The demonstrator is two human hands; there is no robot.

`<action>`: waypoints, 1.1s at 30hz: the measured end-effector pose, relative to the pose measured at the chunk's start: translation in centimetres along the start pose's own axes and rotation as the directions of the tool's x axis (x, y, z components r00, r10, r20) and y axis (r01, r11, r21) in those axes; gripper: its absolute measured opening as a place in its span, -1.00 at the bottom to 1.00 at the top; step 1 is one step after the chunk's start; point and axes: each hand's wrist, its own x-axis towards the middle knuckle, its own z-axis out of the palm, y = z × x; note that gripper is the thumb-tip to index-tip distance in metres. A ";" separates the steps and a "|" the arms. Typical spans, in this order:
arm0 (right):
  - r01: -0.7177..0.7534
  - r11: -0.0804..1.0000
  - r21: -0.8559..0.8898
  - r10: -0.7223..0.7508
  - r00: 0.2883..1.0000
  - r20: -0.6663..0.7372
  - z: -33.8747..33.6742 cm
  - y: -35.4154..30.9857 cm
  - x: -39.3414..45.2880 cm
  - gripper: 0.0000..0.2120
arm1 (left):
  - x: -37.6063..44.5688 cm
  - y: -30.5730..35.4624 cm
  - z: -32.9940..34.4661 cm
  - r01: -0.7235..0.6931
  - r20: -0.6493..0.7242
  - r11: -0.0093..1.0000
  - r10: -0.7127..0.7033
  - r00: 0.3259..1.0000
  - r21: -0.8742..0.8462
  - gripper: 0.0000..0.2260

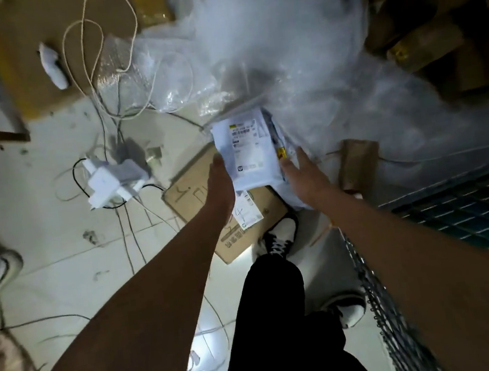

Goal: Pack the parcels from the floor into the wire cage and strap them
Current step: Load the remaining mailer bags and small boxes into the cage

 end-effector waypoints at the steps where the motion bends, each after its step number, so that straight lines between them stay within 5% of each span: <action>1: -0.008 0.999 0.052 0.006 0.999 0.036 1.1 -0.3 0.6 -0.30 | 0.3 -0.5 -0.3 0.027 0.040 0.999 -0.026 0.999 -0.027 -0.38; 5: -0.042 0.971 0.235 0.019 0.995 0.099 3.3 -1.0 2.5 -0.31 | 0.4 -0.6 0.3 0.038 0.132 0.998 -0.030 0.991 -0.059 -0.37; 10: -0.007 0.973 0.231 -0.006 0.999 0.053 3.3 -1.9 1.8 -0.55 | -0.6 0.8 0.5 0.091 0.119 0.992 -0.080 0.990 -0.083 -0.41; 14: -0.017 0.962 0.271 0.015 1.000 0.011 1.2 -3.1 0.2 -0.63 | -1.9 2.8 0.3 0.136 0.119 0.990 -0.131 0.984 -0.030 -0.59; 18: 0.055 0.958 0.281 -0.042 0.998 -0.055 -1.4 -4.7 -2.5 -0.67 | -3.8 4.9 0.7 0.155 0.081 0.980 -0.146 0.986 -0.124 -0.57; 23: 0.167 0.929 0.330 -0.121 0.980 -0.158 -7.6 -8.9 -7.0 -0.63 | -8.1 9.9 2.8 0.040 0.030 0.989 -0.036 0.999 -0.140 -0.63; 26: 0.261 0.897 0.357 -0.164 0.946 -0.281 -12.6 -11.8 -10.2 -0.57 | -11.8 14.7 5.8 -0.067 0.152 0.973 0.102 0.983 -0.221 -0.61; 33: 0.478 0.861 0.174 -0.295 0.747 -0.596 -25.7 -15.7 -19.3 -0.58 | -24.2 25.7 14.8 -0.421 0.269 0.905 0.421 0.866 -0.063 -0.65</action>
